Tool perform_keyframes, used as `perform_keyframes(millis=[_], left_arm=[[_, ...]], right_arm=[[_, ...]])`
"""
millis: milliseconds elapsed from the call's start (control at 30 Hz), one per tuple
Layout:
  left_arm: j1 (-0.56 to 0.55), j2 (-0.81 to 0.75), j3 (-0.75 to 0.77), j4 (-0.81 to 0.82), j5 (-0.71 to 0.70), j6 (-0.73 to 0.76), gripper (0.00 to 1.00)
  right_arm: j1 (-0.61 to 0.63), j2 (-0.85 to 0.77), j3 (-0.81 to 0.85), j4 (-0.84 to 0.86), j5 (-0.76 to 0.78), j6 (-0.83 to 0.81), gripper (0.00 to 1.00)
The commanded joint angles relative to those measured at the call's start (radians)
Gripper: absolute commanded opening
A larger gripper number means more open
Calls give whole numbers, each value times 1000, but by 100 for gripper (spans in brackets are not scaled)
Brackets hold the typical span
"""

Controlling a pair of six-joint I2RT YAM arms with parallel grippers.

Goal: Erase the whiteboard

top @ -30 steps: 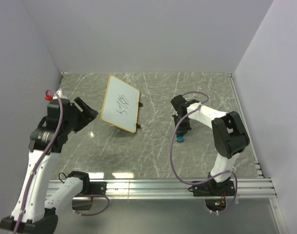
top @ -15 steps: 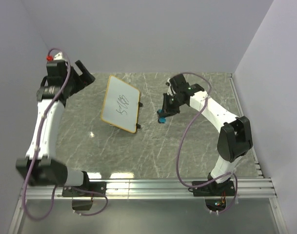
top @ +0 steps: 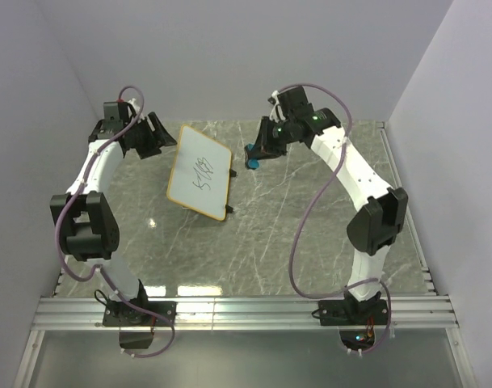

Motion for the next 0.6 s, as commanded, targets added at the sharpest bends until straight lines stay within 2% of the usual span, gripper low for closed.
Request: perform_keyframes(millis=[0,167,200,267,367,400,467,500,567], left_arm=[[-10,24,-20,77,82,53,70],[-29,45,-79,97,128,85,67],[-36,50,-82,93,130,93,62],[-58,66,-82,82,125,112,58],[-94,83,-86,74,118,124,38],[-99,88,-86,73,119,125,25],[-110,102,-86,71,128,128,14],[-113,106,-82,65,133,133,1],[-122,129,-62,39,134,153,0]], right_arm=[[6,86,137,-81,11,17,0],[23,221,281,-69,-32,63,0],[27,270,307,-69,-33,71,0],[44,312,364,-49,-56,86,0],[62,356,368,43,-102,126,0],[67,367,366,68,-110,146,0],[76,378,358,134,-130,166,0],[85,387,360,152,-136,180,0],[92,396,366,183,-147,191,0]])
